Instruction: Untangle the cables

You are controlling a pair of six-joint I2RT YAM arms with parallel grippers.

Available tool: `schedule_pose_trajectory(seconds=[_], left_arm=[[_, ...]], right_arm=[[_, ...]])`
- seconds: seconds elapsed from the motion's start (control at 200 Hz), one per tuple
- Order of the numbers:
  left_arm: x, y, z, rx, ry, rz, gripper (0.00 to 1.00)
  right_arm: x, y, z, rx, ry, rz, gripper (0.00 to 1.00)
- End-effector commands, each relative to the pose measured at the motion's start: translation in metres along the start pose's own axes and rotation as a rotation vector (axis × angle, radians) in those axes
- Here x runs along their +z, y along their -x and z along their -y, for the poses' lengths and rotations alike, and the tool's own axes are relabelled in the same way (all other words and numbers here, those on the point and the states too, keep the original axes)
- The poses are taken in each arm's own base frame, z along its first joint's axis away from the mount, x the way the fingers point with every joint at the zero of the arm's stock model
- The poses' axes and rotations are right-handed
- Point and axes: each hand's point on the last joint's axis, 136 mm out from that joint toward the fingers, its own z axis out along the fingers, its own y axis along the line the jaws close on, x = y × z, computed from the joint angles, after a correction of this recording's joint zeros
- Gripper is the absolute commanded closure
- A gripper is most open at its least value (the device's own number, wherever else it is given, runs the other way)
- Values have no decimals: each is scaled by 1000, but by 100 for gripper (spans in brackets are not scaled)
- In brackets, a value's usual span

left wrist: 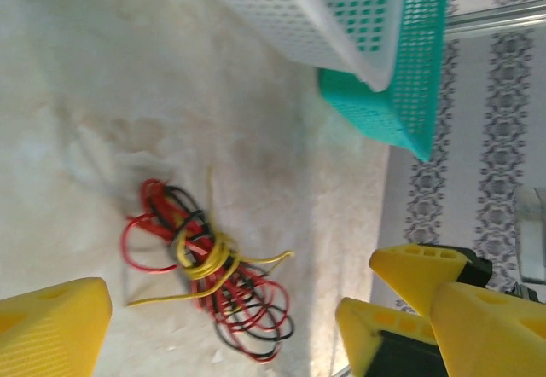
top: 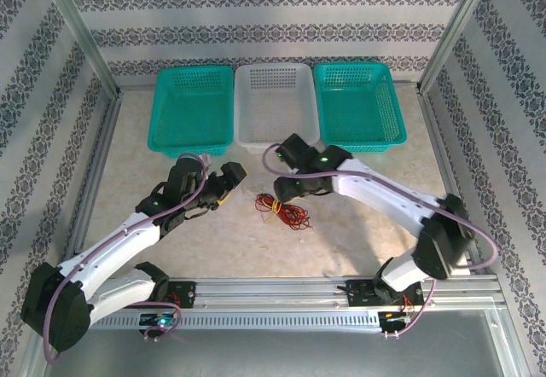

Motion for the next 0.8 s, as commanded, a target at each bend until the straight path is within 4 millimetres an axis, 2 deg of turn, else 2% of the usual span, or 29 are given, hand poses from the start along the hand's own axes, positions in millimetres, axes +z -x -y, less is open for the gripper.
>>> schedule_pose_trajectory(seconds=[0.0,0.14,0.27,0.285,0.305,0.33,0.395,0.545,0.625,0.705,0.795], left_arm=[[-8,-2,-23,3,84,0,5],[-19,-1,-45,-52,133,27,7],[-27,2,-65,-160,115,56,8],[-28,2,-67,-173,109,57,9],[-28,3,-69,-189,101,59,9],[-29,4,-70,-205,87,63,9],[-30,8,-70,-225,62,72,10],[-32,17,-61,-191,48,82,10],[-32,21,-53,-162,36,81,10],[-31,24,-46,-138,24,80,9],[-30,29,-34,-112,-12,81,7]], right_arm=[[10,7,-11,-122,-34,-75,28],[38,23,-35,-208,-5,-121,27],[66,20,-51,-283,10,-191,26],[68,20,-52,-286,8,-199,25],[72,20,-52,-285,6,-206,16],[77,19,-51,-285,-1,-216,12],[87,18,-50,-278,0,-240,12],[100,14,-42,-248,-1,-277,27],[106,11,-38,-235,-9,-294,44],[111,10,-34,-217,-12,-301,65],[104,19,-28,-180,-24,-262,86]])
